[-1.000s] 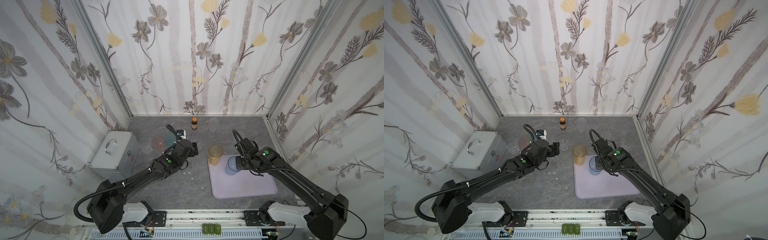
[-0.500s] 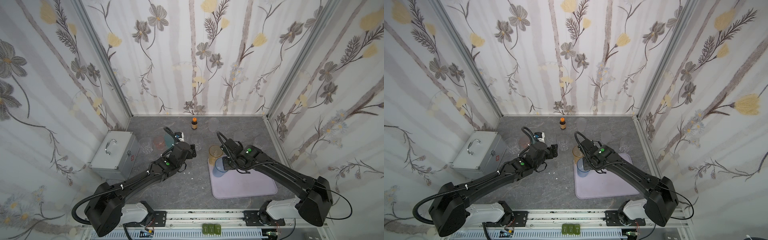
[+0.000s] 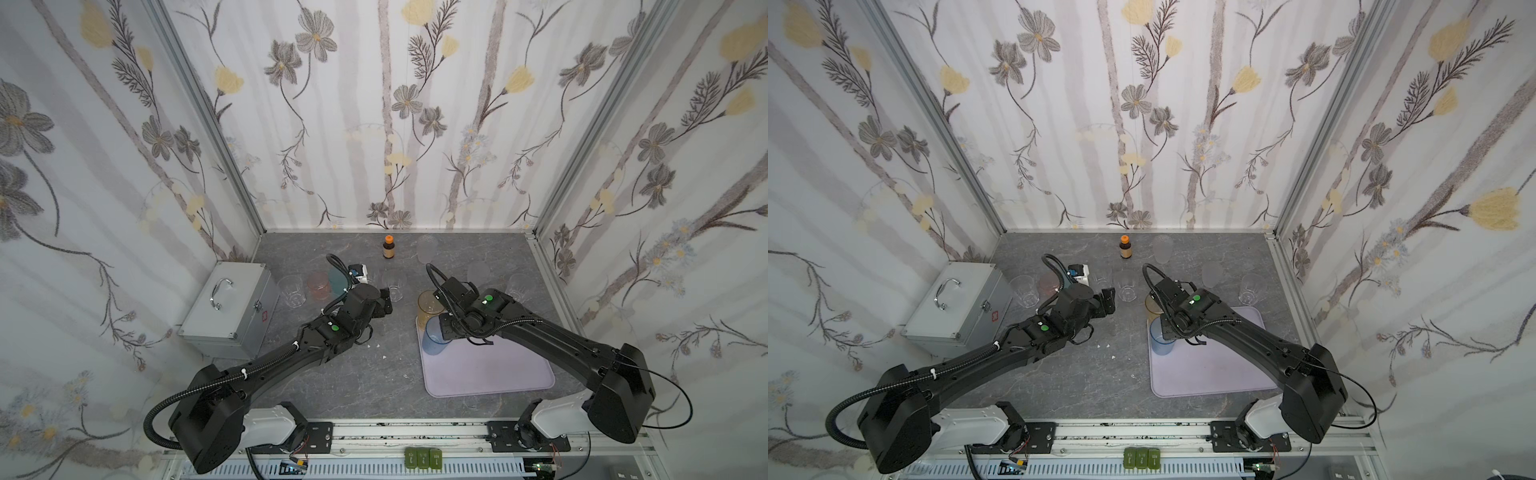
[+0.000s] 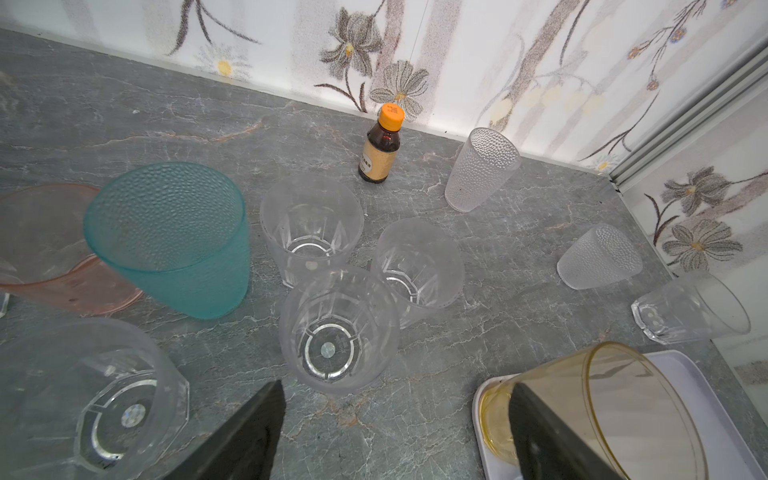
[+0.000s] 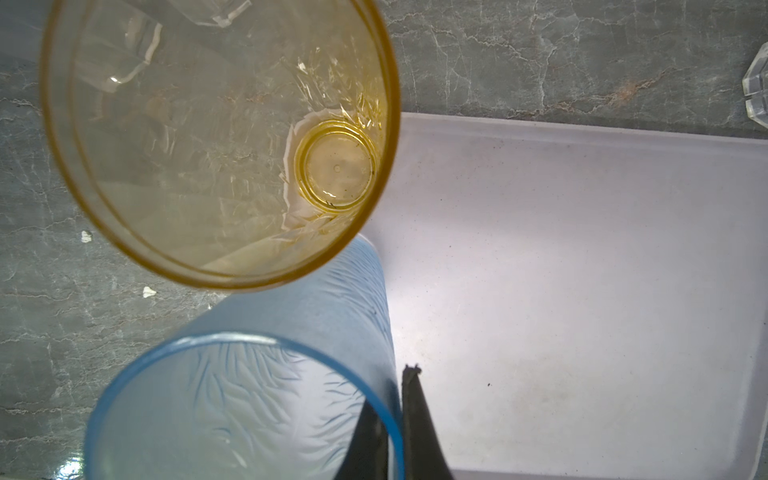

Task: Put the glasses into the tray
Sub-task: 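Lift the blue cup with the right gripper and lower it onto the tray, then release the blue cup with the right gripper while the left gripper reaches the teal cup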

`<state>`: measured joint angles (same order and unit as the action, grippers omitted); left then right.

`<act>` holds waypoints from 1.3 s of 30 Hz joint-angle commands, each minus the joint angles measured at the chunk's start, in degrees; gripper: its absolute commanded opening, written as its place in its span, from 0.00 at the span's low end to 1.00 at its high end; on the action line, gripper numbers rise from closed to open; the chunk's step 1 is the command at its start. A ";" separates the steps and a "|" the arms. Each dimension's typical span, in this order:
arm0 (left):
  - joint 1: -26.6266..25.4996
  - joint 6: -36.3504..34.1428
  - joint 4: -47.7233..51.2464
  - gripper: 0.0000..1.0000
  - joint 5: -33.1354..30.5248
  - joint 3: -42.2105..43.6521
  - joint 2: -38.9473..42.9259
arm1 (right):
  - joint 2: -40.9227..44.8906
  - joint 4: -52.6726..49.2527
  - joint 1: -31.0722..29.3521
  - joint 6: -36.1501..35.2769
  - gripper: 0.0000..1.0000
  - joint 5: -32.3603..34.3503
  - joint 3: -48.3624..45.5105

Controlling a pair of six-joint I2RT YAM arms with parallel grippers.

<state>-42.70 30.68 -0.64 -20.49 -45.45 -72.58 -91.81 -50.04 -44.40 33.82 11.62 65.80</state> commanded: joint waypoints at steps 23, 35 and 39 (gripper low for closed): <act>22.39 -3.79 6.63 0.56 17.32 -7.95 0.11 | 3.94 5.06 9.04 -5.29 0.36 -4.81 13.94; 33.36 -11.53 14.55 0.45 26.03 -20.09 -15.49 | 1.14 13.55 9.67 -3.68 0.36 -4.71 11.24; 33.47 -13.56 17.58 0.39 25.30 -23.48 -19.98 | 1.72 13.96 9.62 -3.50 0.36 -4.24 9.52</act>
<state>-9.37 19.44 13.63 4.75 -67.40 -90.91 -90.52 -39.62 -34.76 29.54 7.38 75.96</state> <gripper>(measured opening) 0.388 0.361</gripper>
